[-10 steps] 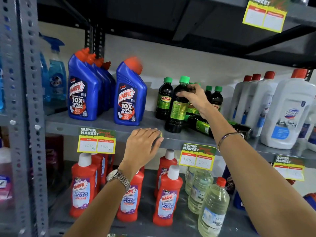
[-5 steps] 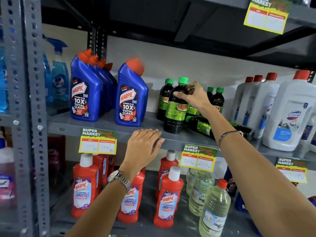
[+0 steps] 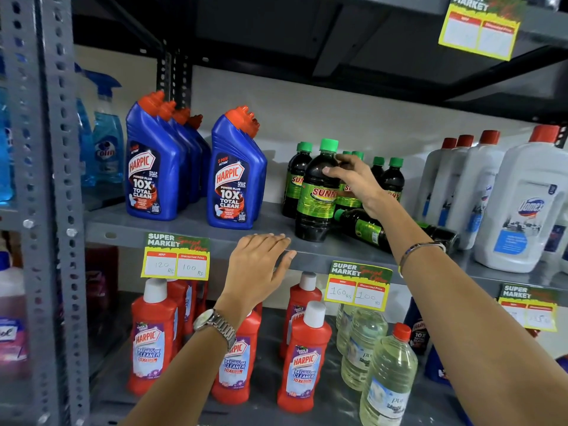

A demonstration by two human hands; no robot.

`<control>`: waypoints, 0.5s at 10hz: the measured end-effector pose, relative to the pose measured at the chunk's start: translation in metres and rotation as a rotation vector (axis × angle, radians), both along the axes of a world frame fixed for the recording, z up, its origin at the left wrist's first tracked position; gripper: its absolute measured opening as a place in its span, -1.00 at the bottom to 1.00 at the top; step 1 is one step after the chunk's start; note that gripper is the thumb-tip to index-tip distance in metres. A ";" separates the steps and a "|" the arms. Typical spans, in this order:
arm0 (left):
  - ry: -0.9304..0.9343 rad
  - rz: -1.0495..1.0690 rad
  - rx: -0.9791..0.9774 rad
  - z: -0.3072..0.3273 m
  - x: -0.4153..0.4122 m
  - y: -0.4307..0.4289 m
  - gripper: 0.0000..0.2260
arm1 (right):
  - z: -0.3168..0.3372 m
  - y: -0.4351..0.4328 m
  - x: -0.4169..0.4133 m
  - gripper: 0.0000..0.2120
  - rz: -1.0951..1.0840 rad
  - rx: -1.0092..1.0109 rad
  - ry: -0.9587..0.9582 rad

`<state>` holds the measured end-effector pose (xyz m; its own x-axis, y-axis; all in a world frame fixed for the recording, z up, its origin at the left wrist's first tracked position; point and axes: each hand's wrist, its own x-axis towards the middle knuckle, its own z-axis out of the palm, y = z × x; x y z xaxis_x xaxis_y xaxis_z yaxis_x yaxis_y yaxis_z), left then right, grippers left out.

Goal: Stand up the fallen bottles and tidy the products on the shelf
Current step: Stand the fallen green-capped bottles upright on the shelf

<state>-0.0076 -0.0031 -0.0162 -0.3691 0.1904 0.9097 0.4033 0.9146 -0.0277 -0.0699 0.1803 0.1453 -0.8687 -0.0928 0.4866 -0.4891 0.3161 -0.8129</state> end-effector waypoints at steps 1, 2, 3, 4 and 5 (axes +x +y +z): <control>0.007 -0.001 -0.003 0.000 0.000 0.000 -0.69 | -0.003 -0.001 -0.001 -0.50 0.039 -0.013 -0.010; 0.003 -0.001 -0.002 0.000 0.001 0.000 -0.69 | -0.002 0.000 -0.001 -0.48 -0.011 0.000 0.025; -0.003 -0.001 -0.003 0.001 0.002 0.000 -0.68 | -0.003 0.000 -0.002 -0.44 -0.012 0.037 0.018; -0.007 0.003 -0.010 0.002 0.003 0.000 -0.68 | -0.008 -0.003 -0.001 -0.44 0.033 0.021 -0.001; -0.002 0.000 -0.010 0.002 0.003 0.000 -0.69 | -0.008 -0.001 -0.003 -0.44 0.041 -0.003 -0.014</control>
